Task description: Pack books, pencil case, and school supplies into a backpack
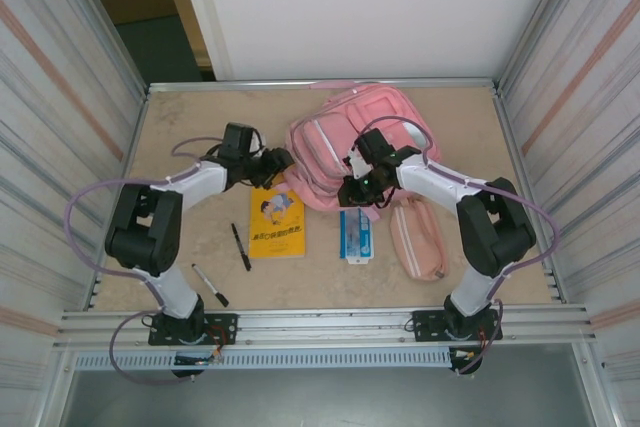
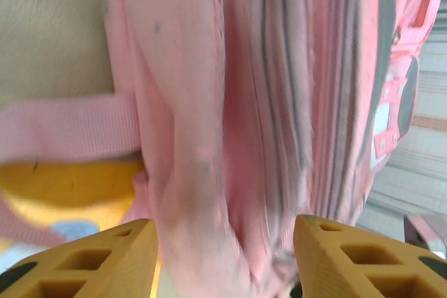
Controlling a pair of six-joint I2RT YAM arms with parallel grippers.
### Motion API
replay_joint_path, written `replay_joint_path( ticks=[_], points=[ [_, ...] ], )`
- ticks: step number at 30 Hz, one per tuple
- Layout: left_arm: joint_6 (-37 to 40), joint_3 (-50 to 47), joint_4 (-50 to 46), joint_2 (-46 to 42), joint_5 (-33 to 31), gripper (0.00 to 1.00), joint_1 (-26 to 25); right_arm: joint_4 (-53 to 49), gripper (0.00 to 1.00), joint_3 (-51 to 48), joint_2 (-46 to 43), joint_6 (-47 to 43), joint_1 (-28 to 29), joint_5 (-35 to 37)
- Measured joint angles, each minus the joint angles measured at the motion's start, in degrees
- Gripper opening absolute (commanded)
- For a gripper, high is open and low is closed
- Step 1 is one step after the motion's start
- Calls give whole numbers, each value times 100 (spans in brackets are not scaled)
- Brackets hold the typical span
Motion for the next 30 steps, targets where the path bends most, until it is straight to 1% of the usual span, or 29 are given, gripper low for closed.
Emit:
replay_joint_path(
  ticks=[2, 5, 8, 11, 16, 19, 23, 26, 28, 30],
  points=[
    [192, 2, -391, -372, -90, 56, -116, 13, 37, -20, -52, 118, 44, 114],
    [553, 42, -887, -881, -308, 56, -417, 35, 41, -155, -326, 275, 83, 308],
    [916, 107, -1285, -1235, -527, 55, -850, 52, 47, -393, -866, 494, 87, 546],
    [1250, 267, -1574, -1270, -601, 54, -1331, 66, 50, -623, -1495, 684, 87, 870],
    [1821, 763, -1910, -872, -682, 47, -2068, 63, 51, -922, -2422, 946, 66, 1488],
    [2151, 1108, -1980, -481, -737, 42, -2317, 63, 51, -1095, -2750, 1049, 22, 1718],
    [2387, 1285, -2011, -31, -734, 41, -2374, 39, 51, -1274, -2811, 1156, -50, 1823],
    [2404, 1370, -2020, 306, -723, 41, -2369, 35, 50, -1320, -2706, 1019, -81, 1814],
    [2400, 1381, -2015, 476, -682, 41, -2369, 116, 50, -1320, -2579, 675, -81, 1801],
    [2380, 1434, -2035, 651, -614, 41, -2369, 264, 51, -1320, -2402, 98, -98, 1683]
  ],
)
